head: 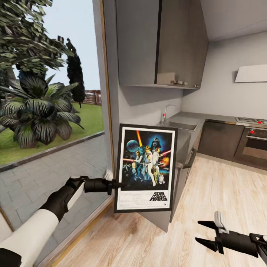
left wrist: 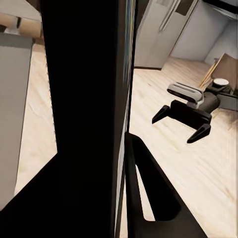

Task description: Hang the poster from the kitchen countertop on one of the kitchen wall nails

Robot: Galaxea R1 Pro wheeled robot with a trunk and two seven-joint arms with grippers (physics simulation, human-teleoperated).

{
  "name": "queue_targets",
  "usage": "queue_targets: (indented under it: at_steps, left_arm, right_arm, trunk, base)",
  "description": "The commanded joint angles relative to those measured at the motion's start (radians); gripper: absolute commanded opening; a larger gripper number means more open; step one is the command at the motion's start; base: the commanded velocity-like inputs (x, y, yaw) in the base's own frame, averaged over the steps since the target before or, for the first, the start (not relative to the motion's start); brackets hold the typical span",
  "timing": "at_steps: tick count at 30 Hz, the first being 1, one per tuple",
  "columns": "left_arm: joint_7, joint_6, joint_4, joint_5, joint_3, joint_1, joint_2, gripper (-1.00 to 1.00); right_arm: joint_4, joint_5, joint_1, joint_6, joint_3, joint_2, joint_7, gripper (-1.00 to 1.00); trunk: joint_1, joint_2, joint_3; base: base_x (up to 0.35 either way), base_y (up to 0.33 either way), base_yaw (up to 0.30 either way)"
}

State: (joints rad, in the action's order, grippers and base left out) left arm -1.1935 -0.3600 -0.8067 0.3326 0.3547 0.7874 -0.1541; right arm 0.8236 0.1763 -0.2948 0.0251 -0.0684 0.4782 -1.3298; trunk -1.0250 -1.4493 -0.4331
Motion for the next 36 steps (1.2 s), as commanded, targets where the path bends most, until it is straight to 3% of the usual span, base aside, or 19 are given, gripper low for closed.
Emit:
queue_targets:
  at_steps: [1,6,10,22,29,36]
  left_arm:
    - [-0.004,-0.009,0.001,0.01,0.004,0.001,-0.001,-1.0]
    - [-0.058,-0.005,0.026,0.008,0.006,0.001,0.0,-1.0]
    - [-0.066,-0.004,0.037,0.008,0.008,0.001,0.0,-1.0]
    - [-0.083,-0.002,0.041,0.006,0.068,0.001,0.0,-1.0]
    - [-0.097,0.059,0.042,0.006,0.123,0.001,-0.001,-1.0]
    - [-0.098,0.066,0.042,0.006,0.127,0.001,-0.001,-1.0]
  right_arm:
    - [0.0,-0.004,-0.003,-0.001,0.0,0.0,-0.003,1.0]
    - [0.024,-0.024,-0.014,-0.03,0.003,0.0,-0.016,1.0]
    - [0.058,-0.028,-0.016,-0.078,0.005,-0.001,-0.055,1.0]
    - [0.128,-0.031,-0.021,-0.133,0.006,0.0,-0.138,1.0]
    - [0.165,-0.031,-0.031,-0.178,0.006,-0.001,-0.157,1.0]
    - [0.162,-0.031,-0.032,-0.182,0.007,-0.001,-0.177,1.0]
  trunk:
    - [0.0,-0.001,-0.001]
    - [0.0,-0.001,-0.001]
    - [0.0,-0.001,-0.001]
    - [0.0,-0.001,-0.001]
    - [0.0,-0.001,-0.001]
    - [0.0,-0.001,-0.001]
  base:
    - [0.0,0.0,0.0]
    - [0.0,0.0,0.0]
    - [0.0,0.0,0.0]
    - [0.0,0.0,0.0]
    - [0.0,0.0,0.0]
    - [0.0,0.0,0.0]
